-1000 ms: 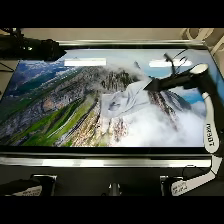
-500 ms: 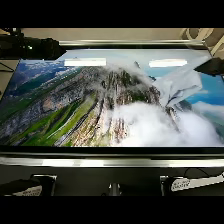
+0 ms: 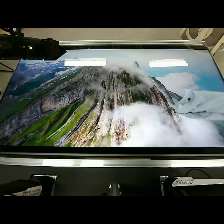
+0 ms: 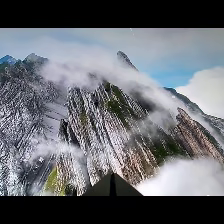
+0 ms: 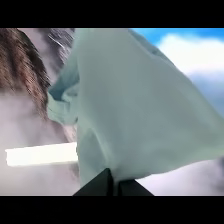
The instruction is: Fold the shirts.
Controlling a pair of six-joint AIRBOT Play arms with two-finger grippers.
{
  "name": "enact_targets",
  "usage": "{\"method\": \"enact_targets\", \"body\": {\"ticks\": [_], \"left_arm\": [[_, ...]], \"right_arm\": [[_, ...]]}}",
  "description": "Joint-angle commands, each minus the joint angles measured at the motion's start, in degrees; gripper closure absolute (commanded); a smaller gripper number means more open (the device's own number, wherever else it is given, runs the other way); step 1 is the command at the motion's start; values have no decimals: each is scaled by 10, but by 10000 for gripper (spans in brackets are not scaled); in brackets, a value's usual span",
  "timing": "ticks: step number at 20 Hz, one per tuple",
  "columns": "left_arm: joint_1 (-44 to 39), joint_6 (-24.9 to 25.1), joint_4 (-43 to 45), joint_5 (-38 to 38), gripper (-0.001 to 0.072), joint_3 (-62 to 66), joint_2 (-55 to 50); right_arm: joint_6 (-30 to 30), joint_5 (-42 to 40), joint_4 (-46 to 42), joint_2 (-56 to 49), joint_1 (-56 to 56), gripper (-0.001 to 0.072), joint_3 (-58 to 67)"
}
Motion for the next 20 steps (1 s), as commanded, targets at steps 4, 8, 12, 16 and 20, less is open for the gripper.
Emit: {"method": "enact_targets", "body": {"ticks": [4, 8, 12, 16, 20], "left_arm": [[0, 0, 0, 0, 684, 0, -1], [0, 0, 0, 0, 684, 0, -2], [0, -2, 0, 0, 684, 0, -4], [0, -2, 0, 0, 684, 0, -4], [0, -2, 0, 0, 684, 0, -4]], "right_arm": [[5, 35, -190, 30, -53, 697, -140], [13, -7, -192, 65, -53, 697, -270], [13, -71, -224, 111, -53, 698, -382], [13, -103, -268, 134, -53, 700, -457], [9, -130, -286, 145, -53, 700, -503]]}}
